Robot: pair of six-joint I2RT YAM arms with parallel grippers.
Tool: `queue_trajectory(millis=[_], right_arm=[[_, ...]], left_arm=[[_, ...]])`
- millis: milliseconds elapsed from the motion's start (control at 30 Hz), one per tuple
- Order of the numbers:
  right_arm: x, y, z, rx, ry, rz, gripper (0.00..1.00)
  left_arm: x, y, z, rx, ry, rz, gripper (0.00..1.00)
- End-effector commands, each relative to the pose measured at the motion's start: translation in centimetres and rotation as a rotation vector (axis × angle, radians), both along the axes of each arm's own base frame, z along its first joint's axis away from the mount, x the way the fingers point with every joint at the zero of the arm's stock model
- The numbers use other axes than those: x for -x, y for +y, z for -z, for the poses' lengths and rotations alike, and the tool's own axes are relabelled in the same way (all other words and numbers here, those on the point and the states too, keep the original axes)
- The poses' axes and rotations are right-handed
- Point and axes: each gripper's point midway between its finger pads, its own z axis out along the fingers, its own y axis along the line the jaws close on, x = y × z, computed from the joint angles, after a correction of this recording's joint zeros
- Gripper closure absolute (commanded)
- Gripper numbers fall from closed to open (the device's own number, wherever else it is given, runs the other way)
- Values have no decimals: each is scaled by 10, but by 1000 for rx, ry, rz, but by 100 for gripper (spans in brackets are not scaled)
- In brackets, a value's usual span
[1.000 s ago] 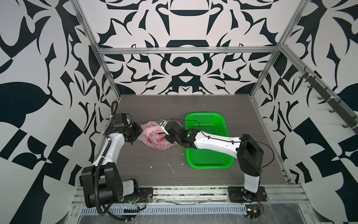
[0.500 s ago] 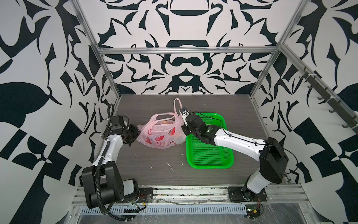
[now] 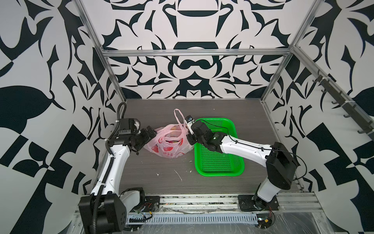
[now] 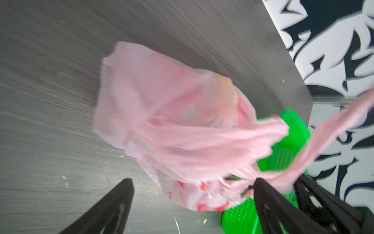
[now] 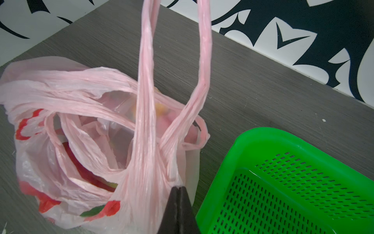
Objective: Untie the knot of the plastic bag and take out the fruit
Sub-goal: Untie the plastic bag at the center of the table, then open the plastic bag at the middle-left of the table.
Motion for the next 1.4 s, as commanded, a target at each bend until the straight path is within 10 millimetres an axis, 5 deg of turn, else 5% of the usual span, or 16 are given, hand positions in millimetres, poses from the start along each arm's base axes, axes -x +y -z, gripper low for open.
queue_trajectory(millis=[0, 233, 433, 1000, 1367], right_arm=[[-2, 9, -25, -84, -26, -3, 100], [-3, 5, -29, -126, -23, 14, 100], [2, 13, -27, -161, 4, -23, 100], [9, 14, -26, -223, 28, -32, 100], [8, 17, -28, -228, 31, -34, 100]], left_arm=[[17, 0, 1, -239, 62, 66, 0], [17, -18, -21, -620, 42, 194, 0], [2, -33, -16, -898, 78, 296, 0], [-65, -40, 17, -1170, -63, 165, 0], [-78, -24, 25, -1200, -70, 95, 3]])
